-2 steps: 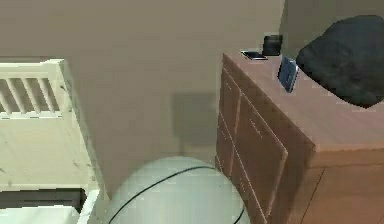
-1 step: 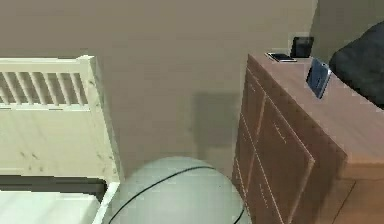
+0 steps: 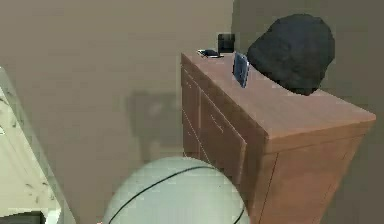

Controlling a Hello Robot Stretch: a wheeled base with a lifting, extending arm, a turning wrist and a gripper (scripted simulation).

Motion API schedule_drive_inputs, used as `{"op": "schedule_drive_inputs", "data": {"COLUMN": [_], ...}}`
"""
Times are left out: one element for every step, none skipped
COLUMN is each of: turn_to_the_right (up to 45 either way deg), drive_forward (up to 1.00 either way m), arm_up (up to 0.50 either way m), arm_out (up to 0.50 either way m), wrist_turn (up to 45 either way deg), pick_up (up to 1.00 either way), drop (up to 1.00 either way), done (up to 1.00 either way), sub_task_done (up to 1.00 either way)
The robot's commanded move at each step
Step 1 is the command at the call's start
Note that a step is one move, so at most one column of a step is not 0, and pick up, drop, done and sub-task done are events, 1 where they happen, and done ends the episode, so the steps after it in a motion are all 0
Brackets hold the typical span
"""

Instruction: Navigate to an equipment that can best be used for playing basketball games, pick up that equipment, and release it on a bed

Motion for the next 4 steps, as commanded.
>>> {"op": "schedule_drive_inputs", "data": {"turn_to_the_right": [-24.0,18.0,-45.0,-45.0], "drive_forward": [0.0,0.0,0.0,0.0], "arm_up": [0.0,0.0,0.0,0.0], "arm_out": [0.0,0.0,0.0,0.0], "wrist_turn": [0.0,0.0,0.0,0.0], "pick_up": [0.0,0.0,0.0,0.0], "drop": [0.0,0.0,0.0,0.0], "done": [0.0,0.0,0.0,0.0], "sub_task_done": [0.0,0.0,0.0,0.0]}}
